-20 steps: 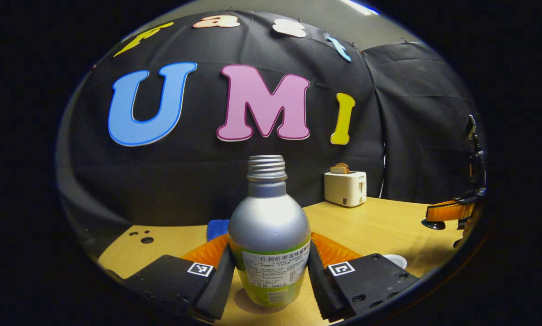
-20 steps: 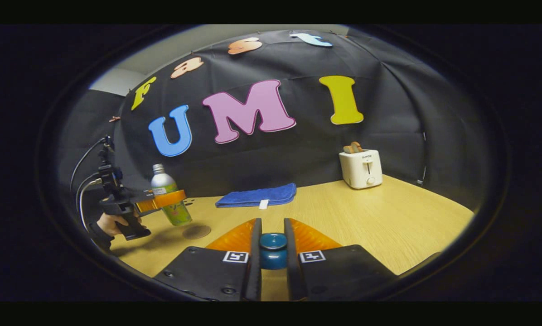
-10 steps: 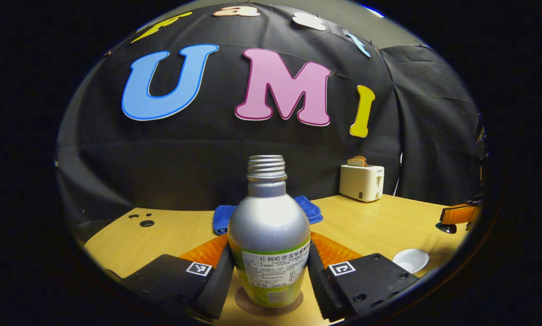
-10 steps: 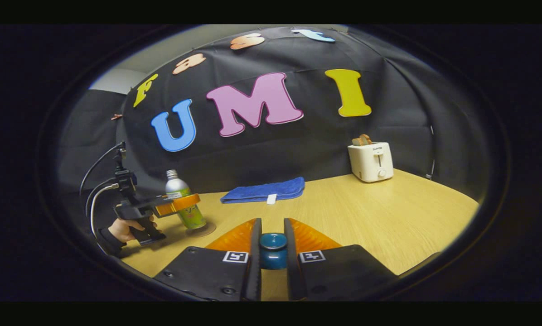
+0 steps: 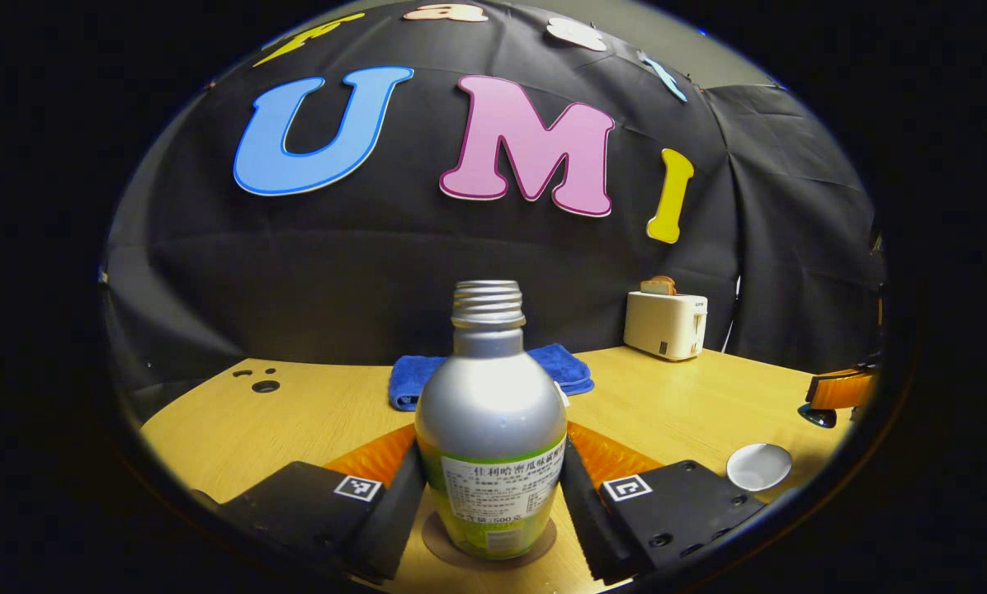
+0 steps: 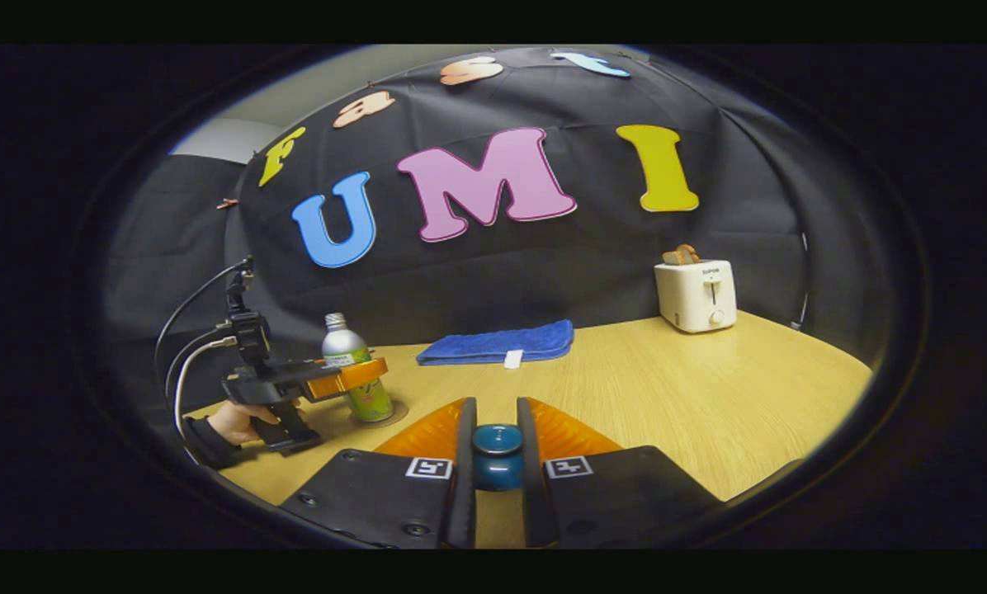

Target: Open the teacup lid with one hand, grasp the water bottle and pour water into the teacup with the other hand; after pouring, place the water bottle on the coaster and then close the teacup lid.

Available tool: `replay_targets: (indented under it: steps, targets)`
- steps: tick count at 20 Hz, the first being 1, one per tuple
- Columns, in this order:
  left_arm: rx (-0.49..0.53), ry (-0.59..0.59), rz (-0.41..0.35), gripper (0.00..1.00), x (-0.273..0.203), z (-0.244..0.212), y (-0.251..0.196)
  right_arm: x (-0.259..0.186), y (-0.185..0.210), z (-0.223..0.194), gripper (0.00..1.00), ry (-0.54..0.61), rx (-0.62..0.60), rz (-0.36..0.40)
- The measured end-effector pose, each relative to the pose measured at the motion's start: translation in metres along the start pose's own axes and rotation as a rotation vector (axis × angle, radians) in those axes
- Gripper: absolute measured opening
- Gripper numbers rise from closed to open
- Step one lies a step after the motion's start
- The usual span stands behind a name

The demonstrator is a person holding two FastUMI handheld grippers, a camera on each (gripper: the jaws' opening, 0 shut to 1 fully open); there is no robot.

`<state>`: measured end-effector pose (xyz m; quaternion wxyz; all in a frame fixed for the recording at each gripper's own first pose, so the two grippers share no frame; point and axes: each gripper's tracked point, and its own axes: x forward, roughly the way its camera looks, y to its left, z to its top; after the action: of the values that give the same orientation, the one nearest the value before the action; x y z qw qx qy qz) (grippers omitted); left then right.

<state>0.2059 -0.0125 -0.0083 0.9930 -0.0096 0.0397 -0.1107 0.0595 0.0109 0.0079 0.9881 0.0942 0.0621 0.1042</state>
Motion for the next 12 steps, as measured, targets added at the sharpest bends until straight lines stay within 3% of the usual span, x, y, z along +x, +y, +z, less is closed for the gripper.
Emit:
replay_targets:
  steps: [3, 4, 5, 11, 12]
  targets:
    - [0.018, 0.024, -0.005, 0.84, -0.007, -0.005, -0.004, 0.001, 0.003, 0.002, 0.26, -0.006, -0.019, 0.005]
    - [0.025, 0.026, 0.007, 0.87, -0.009, -0.005, -0.002, 0.002, 0.005, 0.003, 0.26, -0.009, -0.027, 0.007]
    - [0.025, 0.025, 0.011, 0.97, -0.013, -0.003, -0.003, 0.002, 0.006, 0.003, 0.26, -0.010, -0.033, 0.010]
    - [0.031, 0.112, 0.032, 0.98, -0.049, -0.010, -0.006, 0.008, 0.019, 0.004, 0.26, -0.025, -0.064, 0.039]
    - [0.025, 0.119, 0.036, 0.98, -0.055, -0.007, -0.012, 0.011, 0.023, 0.002, 0.31, -0.023, -0.072, 0.051]
